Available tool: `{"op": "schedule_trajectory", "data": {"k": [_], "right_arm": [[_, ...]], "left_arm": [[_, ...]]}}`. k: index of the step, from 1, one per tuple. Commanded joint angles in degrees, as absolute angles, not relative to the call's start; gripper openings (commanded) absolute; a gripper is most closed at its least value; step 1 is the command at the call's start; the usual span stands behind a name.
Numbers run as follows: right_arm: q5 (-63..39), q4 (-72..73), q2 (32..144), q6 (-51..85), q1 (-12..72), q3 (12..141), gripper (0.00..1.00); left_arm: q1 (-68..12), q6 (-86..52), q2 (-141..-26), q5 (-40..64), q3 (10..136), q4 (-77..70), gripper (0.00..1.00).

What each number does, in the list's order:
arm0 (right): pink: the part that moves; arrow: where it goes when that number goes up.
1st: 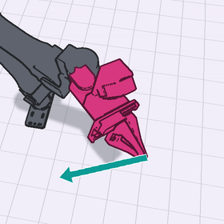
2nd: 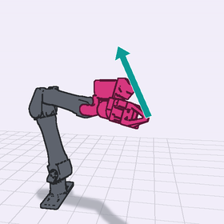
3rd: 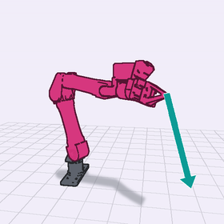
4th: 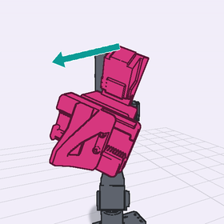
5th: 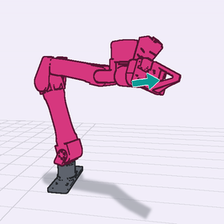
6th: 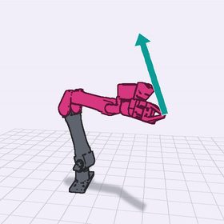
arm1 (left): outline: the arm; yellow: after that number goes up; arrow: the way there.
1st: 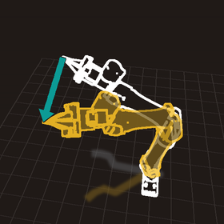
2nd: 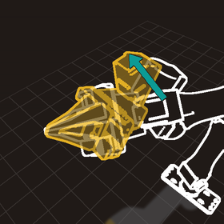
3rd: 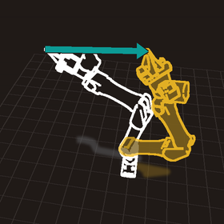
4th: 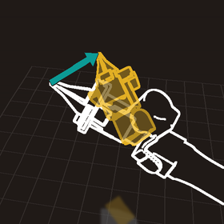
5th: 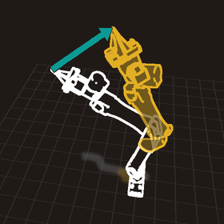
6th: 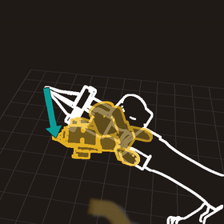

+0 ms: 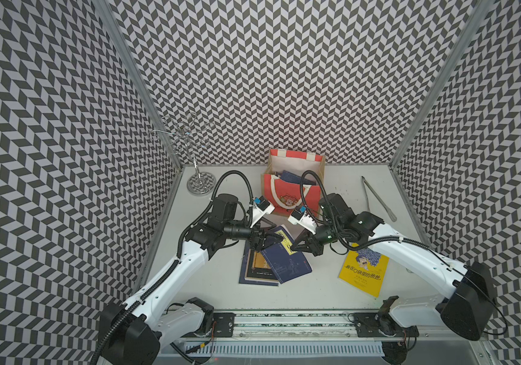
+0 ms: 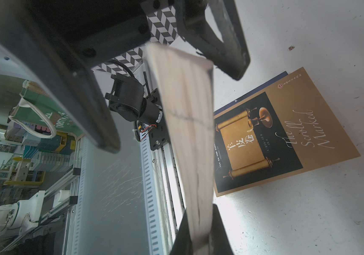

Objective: Put the books into the canvas bag
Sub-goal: Pick up the book from the book.

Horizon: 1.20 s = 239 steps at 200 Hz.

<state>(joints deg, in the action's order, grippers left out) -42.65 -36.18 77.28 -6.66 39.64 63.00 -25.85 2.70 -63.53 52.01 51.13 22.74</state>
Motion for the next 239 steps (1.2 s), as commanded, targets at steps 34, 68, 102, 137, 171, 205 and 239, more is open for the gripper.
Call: {"op": "schedule_trajectory", "data": {"k": [34,68,102,137,171,205,239], "right_arm": [[-45.26,-30.98,72.88,-9.55,39.73,64.48,0.0],[-44.77,-30.15,72.25,-9.55,39.73,63.73,0.0],[-43.79,-30.15,73.5,-9.67,39.73,64.2,0.0],[-39.2,-29.76,74.17,-8.66,39.56,65.67,0.02],[-32.52,-27.77,73.81,-4.44,38.24,66.93,0.41],[-35.35,-15.06,67.07,4.41,29.9,58.84,0.8],[-38.27,9.11,56.44,16.52,24.44,43.27,0.97]], "left_arm": [[-26.22,3.15,-63.42,40.82,52.29,26.1,0.95],[-24.94,2.35,-61.76,42.9,50.67,24.36,0.94],[-24.94,3.38,-61.86,51.27,50.66,23.56,0.52],[-24.88,3.36,-61.96,52.52,50.55,23.12,0.01],[-23.66,2.41,-61.32,52.45,51.02,22.12,0.0],[-13.38,-9.99,-55.56,59.2,45.85,6.38,0.0],[-8.59,-24.77,-50.91,64.21,40.67,-11.59,0.0]]}}
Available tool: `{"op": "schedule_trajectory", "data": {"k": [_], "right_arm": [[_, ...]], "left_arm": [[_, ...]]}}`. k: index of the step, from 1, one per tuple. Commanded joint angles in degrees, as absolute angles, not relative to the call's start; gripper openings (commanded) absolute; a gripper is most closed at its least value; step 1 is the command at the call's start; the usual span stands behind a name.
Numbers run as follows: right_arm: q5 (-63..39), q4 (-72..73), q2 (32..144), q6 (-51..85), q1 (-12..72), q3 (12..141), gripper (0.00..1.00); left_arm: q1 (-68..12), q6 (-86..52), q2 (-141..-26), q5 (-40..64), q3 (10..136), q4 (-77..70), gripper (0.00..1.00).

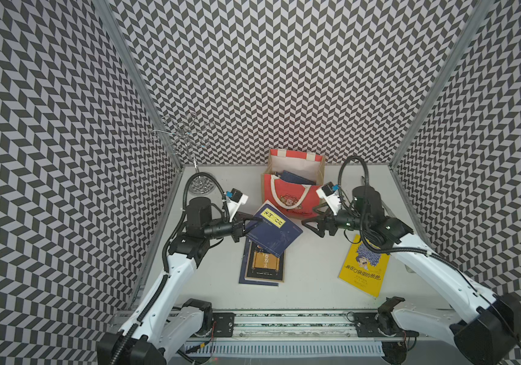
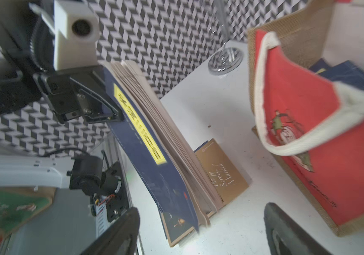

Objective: Put the books into the canvas bag
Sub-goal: Pick up the book from the book.

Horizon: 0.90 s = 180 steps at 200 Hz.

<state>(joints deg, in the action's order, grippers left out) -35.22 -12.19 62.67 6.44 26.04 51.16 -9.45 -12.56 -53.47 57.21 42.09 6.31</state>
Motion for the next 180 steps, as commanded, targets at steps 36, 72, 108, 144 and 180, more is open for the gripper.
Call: {"op": "schedule_trajectory", "data": {"k": [36,72,108,144,180], "right_arm": [[-44.64,26.52,56.5,27.38,24.34,35.52,0.99],[-48.84,33.25,60.02,32.83,25.31,34.44,0.99],[-45.56,34.69,60.73,33.56,27.64,33.71,0.99],[-45.66,39.73,62.3,36.59,28.8,32.82,0.99],[-46.04,43.97,63.69,38.1,31.83,32.96,1.0]], "left_arm": [[-8.7,-38.75,-50.99,65.89,36.15,-30.54,0.0],[-9.12,-51.31,-50.11,59.03,30.01,-49.91,0.0],[-10.0,-60.28,-50.4,54.4,25.46,-66.92,0.0],[-10.11,-67.05,-52.73,52.48,22.53,-79.25,0.0],[-10.06,-69.52,-54.41,50.81,20.59,-84.0,0.0]]}}
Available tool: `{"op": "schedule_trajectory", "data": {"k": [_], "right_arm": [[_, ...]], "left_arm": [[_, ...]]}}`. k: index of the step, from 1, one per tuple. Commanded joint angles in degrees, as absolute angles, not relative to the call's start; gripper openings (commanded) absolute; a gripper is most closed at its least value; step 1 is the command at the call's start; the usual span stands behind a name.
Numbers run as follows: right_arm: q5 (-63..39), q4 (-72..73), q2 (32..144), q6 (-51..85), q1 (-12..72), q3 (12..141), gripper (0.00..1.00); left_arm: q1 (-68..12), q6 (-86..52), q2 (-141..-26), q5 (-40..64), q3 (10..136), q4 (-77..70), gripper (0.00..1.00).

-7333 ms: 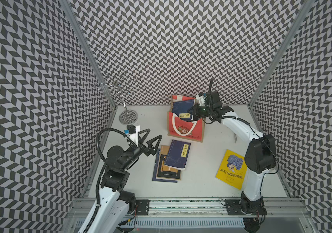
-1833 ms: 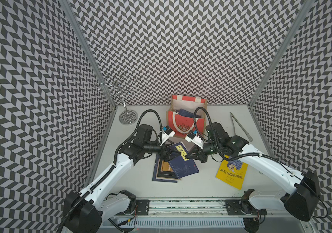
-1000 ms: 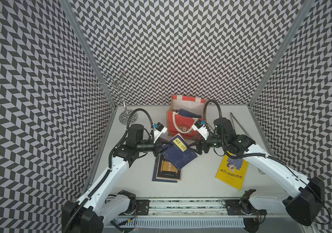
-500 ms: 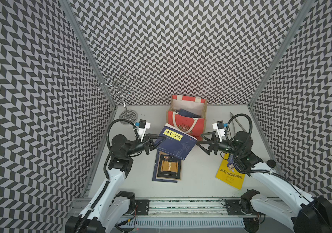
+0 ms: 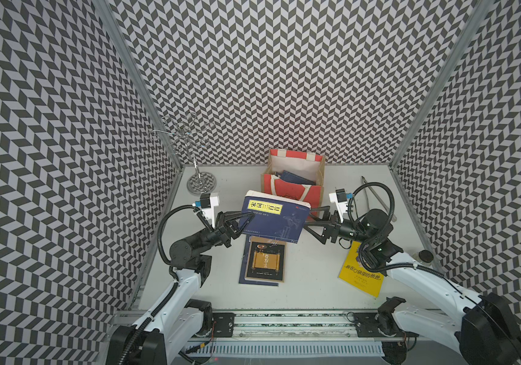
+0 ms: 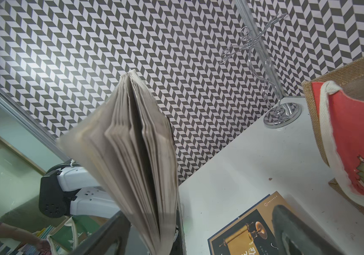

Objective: Put the books into the canvas bag
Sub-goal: Pick up the book from the book.

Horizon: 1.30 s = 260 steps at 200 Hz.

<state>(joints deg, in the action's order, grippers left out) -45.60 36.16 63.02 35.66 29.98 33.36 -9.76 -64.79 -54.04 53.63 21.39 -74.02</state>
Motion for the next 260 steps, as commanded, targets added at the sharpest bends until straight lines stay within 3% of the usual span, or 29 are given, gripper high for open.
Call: {"op": "schedule_trajectory", "data": {"k": [1,38,72,127,134,149,166,176,199,260], "right_arm": [[-46.09,44.18,63.7,38.12,31.95,32.96,0.99],[-45.97,46.22,65.85,38.85,35.26,33.94,0.9],[-44.93,49.31,67.48,40.82,37.0,34.11,0.5],[-43.17,47.8,66.58,41.06,37.18,36.09,0.1],[-42.68,46.65,66.54,41.03,37.18,36.66,0.05],[-41.51,43.9,66.32,41.0,36.96,38.13,0.0],[-41.27,40.58,66.1,40.77,35.78,40.34,0.0],[-41.51,38.49,65.96,40.89,34.32,41.73,0.0],[-42.43,32.12,66.66,40.95,29.06,46.22,0.0],[-46.08,13.38,77.28,36.46,14.61,61.78,0.0]], "left_arm": [[-10.09,-69.48,-54.41,50.76,20.58,-84.01,0.0],[-10.11,-67.52,-54.23,49.65,20.52,-81.71,0.0],[-10.11,-66.56,-54.04,48.81,20.27,-80.78,0.0],[-10.1,-64.56,-53.4,48.97,20.13,-77.53,0.0],[-10.11,-64.07,-53.2,49.04,20.12,-76.78,0.06],[-10.02,-62.93,-52.72,48.81,20.2,-74.61,0.32],[-9.46,-61.45,-51.85,48.87,20.73,-70.78,0.74],[-8.99,-60.17,-51.15,48.67,21.37,-67.39,0.85],[-8.27,-55.96,-50.16,48.29,22.88,-58.38,0.92],[-8.21,-46.68,-48.33,46.85,25.66,-42.45,0.94]]}}
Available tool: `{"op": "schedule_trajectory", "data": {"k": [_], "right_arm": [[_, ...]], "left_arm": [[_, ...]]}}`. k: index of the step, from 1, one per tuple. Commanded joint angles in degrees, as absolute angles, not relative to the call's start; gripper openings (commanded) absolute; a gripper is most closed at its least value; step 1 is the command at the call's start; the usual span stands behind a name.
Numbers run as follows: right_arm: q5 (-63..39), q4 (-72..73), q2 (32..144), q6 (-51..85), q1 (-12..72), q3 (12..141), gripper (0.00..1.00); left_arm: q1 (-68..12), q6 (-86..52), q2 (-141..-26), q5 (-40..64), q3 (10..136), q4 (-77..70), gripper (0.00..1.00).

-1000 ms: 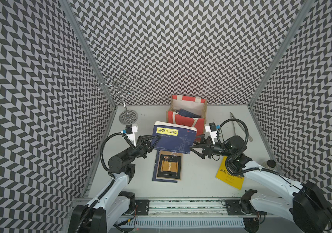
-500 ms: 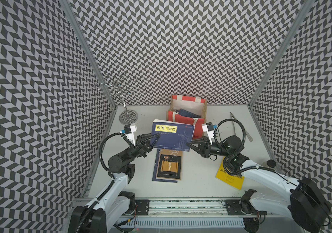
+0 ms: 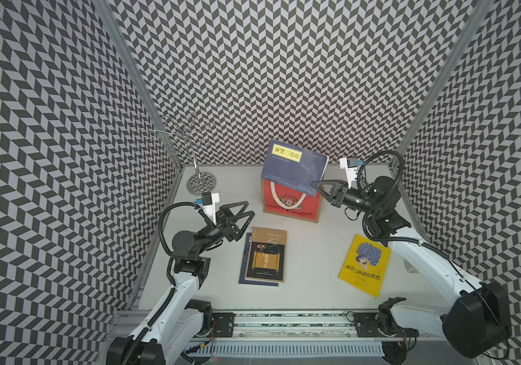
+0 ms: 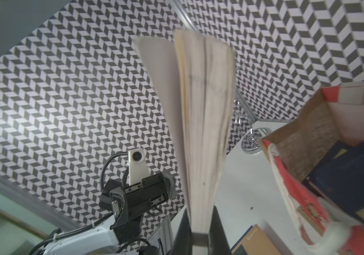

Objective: Put the books into the canvas bag
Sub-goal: Pick up the book from the book, then place the book in the canvas bag.

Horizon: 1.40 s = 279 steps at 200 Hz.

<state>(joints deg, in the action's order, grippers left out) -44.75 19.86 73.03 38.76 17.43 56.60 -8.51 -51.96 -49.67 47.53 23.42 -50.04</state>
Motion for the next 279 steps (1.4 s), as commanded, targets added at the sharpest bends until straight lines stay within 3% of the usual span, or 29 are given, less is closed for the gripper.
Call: {"op": "schedule_trajectory", "data": {"k": [1,66,95,155,213,225,266,279], "right_arm": [[-46.07,12.97,77.58,36.38,14.51,62.13,0.0],[-41.84,-15.94,95.01,26.7,14.14,85.31,0.0],[-36.55,-16.26,95.57,26.8,14.37,84.66,0.0],[-35.44,-19.45,98.63,26.19,18.68,86.65,0.0],[-32.5,-12.51,98.92,34.59,20.42,81.98,0.0],[-32.48,-11.34,99.03,35.89,20.41,81.42,0.06],[-30.57,-10.94,98.77,36.74,20.06,81.06,0.4],[-30.16,-11.07,98.36,36.82,19.72,81.06,0.45]], "left_arm": [[-8.23,-46.5,-48.29,46.85,25.66,-42.32,0.94],[-10.09,-37.47,-46.63,44.23,28.07,-30.11,0.95],[-11.02,-35.31,-45.93,42.44,28.48,-27.84,0.96],[-12.04,-32.81,-44.27,39.39,28.44,-24.95,0.99],[-13.27,-30.78,-42.86,37.29,29.07,-22.3,0.99],[-13.43,-30.42,-42.42,36.88,29.17,-21.61,0.99],[-13.7,-29.89,-41.57,35.95,29.33,-20.95,1.0],[-13.71,-29.96,-41.79,35.94,29.36,-21.05,1.0]]}}
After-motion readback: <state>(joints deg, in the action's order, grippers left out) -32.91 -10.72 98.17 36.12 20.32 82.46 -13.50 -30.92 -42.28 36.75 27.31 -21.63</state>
